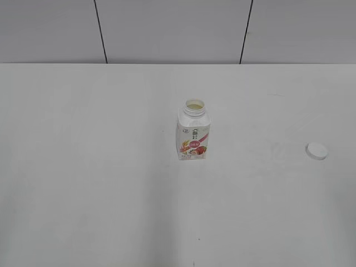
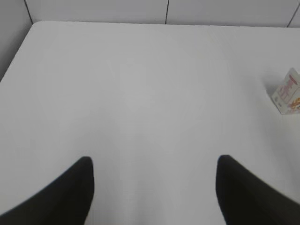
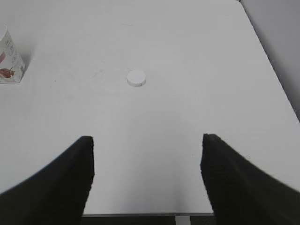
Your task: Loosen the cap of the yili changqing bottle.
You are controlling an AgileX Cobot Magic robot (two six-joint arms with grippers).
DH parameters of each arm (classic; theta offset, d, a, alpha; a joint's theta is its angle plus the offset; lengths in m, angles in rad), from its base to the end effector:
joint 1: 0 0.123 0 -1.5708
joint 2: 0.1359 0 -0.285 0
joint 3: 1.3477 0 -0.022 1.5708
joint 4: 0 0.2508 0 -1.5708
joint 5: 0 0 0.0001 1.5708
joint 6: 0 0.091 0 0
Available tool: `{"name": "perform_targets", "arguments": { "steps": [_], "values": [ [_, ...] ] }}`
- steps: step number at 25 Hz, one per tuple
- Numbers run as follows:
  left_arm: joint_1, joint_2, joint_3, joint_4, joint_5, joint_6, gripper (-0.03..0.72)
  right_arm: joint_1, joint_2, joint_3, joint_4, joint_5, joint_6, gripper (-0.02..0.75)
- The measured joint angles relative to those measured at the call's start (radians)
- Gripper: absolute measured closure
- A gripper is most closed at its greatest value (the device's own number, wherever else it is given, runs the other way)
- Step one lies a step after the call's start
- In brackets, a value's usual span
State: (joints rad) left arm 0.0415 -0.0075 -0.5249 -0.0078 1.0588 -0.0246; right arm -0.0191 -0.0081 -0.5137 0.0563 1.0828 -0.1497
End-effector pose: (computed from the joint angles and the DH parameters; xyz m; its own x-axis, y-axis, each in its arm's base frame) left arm -0.0089 -0.0010 0.2843 -0.4237 -0.0460 -0.9046 -0.0474 0.9985 -0.0286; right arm -0.0086 0.0047 0.2793 -0.4491 -0.1143 -0.8862 -0.0810 0.9929 -0.0870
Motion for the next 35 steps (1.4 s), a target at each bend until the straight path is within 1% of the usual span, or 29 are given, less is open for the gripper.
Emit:
{"name": "perform_targets", "arguments": {
  "steps": [4,7,11,15,17,35],
  "values": [
    [0.0,0.0,0.0,-0.033,0.0,0.076,0.189,0.0,0.0,0.0,0.0,0.0,0.0,0.178],
    [0.0,0.0,0.0,-0.053,0.001,0.105,0.189,0.0,0.0,0.0,0.0,0.0,0.0,0.178],
    [-0.004,0.0,0.0,-0.058,0.001,0.112,0.189,0.0,0.0,0.0,0.0,0.0,0.0,0.178],
    [-0.055,0.0,0.0,-0.059,0.001,0.113,0.189,0.0,0.0,0.0,0.0,0.0,0.001,0.178],
    [-0.067,0.0,0.0,-0.059,0.001,0.114,0.189,0.0,0.0,0.0,0.0,0.0,0.001,0.178],
    [-0.069,0.0,0.0,-0.06,0.001,0.114,0.189,0.0,0.0,0.0,0.0,0.0,0.001,0.177]
  ]
}}
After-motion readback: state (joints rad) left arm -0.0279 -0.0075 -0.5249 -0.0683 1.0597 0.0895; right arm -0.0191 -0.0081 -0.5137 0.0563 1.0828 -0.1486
